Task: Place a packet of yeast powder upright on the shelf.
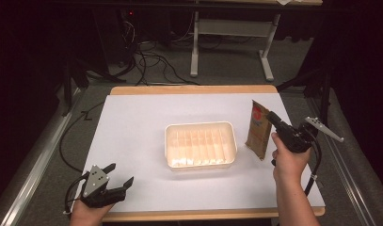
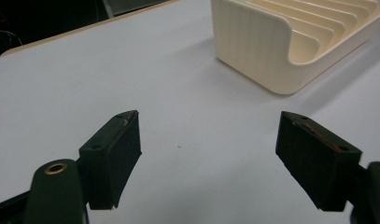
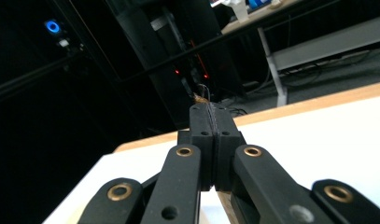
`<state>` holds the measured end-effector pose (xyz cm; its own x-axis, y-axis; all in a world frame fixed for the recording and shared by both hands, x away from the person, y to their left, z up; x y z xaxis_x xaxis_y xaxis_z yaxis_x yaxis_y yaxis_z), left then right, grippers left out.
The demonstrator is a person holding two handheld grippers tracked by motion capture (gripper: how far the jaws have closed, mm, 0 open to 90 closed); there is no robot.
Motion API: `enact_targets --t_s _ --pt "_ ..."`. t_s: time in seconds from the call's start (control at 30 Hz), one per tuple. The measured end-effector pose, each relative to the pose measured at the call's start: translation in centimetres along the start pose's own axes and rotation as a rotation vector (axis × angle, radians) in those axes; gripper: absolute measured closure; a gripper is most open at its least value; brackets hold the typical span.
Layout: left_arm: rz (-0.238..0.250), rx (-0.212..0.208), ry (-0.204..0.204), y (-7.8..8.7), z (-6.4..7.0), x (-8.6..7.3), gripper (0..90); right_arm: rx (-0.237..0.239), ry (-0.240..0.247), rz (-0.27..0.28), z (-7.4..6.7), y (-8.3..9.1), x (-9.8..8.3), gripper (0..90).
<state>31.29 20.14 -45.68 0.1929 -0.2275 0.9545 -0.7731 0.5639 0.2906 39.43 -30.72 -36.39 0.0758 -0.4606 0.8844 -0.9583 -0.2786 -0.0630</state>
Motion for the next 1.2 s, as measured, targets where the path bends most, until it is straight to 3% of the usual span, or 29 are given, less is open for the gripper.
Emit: enact_targets --t_s 0.13,0.77,0.93,1.2 --pt "0.001 0.001 0.002 0.0 0.0 0.0 22.5 0.018 0.005 0.008 -1.0 0.0 0.4 90.0" --pt "0.005 -0.014 0.000 0.1 0.1 0.1 22.6 0.120 0.063 0.108 -9.4 0.6 4.3 90.0" --pt "0.006 -0.017 -0.003 0.1 0.2 0.1 22.5 0.129 0.053 0.105 -10.5 0.1 3.9 90.0" --pt "0.004 -0.018 -0.011 0.1 0.2 0.1 22.6 0.136 0.049 0.075 -12.4 -1.5 1.7 90.0"
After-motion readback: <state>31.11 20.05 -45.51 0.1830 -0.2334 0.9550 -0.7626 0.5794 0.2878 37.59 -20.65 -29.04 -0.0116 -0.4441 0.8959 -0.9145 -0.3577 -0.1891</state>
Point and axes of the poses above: each handheld gripper's, and its own axes: y roughly backward along the jaws, x roughly out of its top, z roughly to its right, the point moved 5 cm from there along -y, roughly forward along the jaws, and after that the axes turned 12 degrees about z, right-handed, at the moved point
